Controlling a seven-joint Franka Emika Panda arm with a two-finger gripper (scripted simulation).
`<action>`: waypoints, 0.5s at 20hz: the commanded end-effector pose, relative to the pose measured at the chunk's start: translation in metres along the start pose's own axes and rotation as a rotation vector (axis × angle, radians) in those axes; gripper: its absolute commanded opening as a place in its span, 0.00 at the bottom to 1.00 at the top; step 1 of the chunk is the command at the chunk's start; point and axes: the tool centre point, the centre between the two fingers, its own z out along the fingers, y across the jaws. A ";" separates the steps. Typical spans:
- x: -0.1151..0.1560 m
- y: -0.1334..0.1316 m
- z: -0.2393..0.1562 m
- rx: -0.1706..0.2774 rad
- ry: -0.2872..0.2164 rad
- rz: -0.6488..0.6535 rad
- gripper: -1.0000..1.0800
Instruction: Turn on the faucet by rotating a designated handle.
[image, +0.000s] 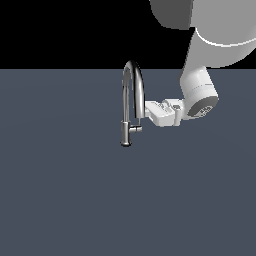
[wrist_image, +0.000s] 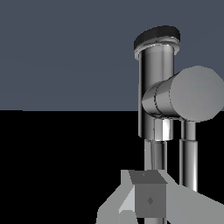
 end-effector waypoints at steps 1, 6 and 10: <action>-0.001 0.005 0.000 0.000 0.000 0.000 0.00; -0.004 0.015 0.000 0.000 0.000 0.000 0.00; -0.006 0.023 0.000 0.000 0.000 0.000 0.00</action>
